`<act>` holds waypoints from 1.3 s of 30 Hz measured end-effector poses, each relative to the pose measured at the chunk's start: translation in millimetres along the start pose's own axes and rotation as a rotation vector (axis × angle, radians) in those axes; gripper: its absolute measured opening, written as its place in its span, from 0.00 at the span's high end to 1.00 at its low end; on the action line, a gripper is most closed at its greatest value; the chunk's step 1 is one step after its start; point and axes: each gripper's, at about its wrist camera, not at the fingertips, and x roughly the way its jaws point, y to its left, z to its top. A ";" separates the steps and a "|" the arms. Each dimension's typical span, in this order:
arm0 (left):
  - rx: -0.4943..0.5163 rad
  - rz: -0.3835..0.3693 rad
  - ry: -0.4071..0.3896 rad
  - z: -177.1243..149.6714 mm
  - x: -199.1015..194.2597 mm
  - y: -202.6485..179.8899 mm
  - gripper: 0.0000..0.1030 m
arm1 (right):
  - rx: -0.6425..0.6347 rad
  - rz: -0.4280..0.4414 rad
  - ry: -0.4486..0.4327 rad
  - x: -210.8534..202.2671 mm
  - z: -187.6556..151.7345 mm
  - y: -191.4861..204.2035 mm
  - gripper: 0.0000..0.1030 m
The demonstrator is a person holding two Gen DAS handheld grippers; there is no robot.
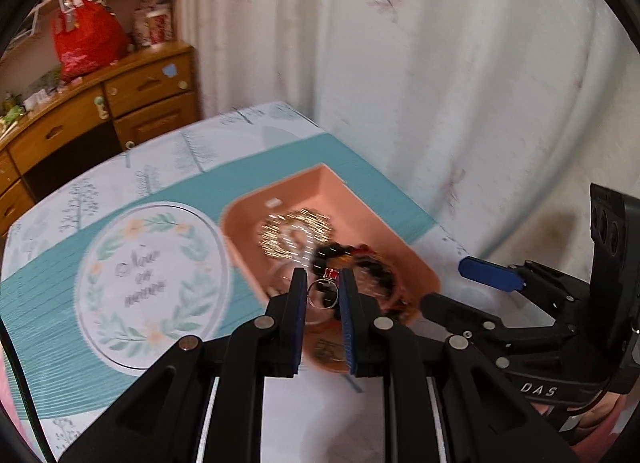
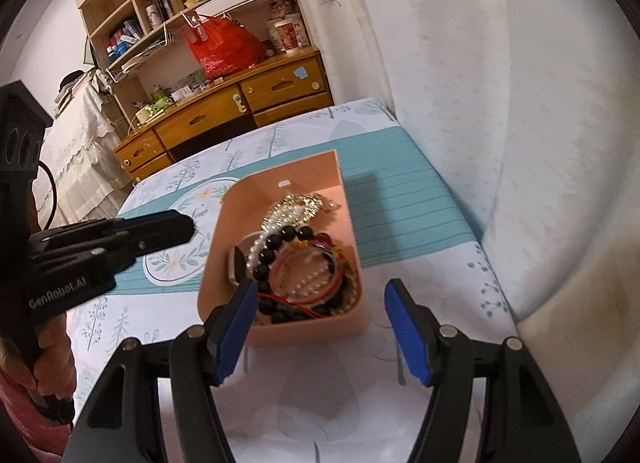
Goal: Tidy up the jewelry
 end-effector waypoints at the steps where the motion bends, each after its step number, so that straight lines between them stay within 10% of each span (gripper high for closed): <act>1: 0.001 -0.002 0.007 -1.1 2.1 -3.7 0.85 | 0.004 -0.003 0.003 -0.6 -1.4 -2.1 0.36; 4: 0.006 0.018 0.046 -5.8 10.8 -13.4 0.46 | 0.012 -0.015 0.016 -0.1 -3.7 -7.0 0.36; 12: -0.072 0.098 0.030 -4.3 -4.3 6.7 0.13 | 0.019 -0.022 0.020 -3.1 -5.2 -11.2 0.35; 23: -0.292 0.379 0.053 -60.1 -33.7 70.5 0.01 | 0.018 0.053 0.069 8.7 -13.6 15.3 0.26; 30: -0.421 0.426 0.091 -106.8 -65.6 97.1 0.01 | 0.106 0.143 0.186 23.3 -26.2 32.8 0.19; 39: -0.433 0.478 0.136 -117.1 -102.3 96.5 0.01 | -0.119 0.093 0.244 -10.7 -17.5 90.5 0.18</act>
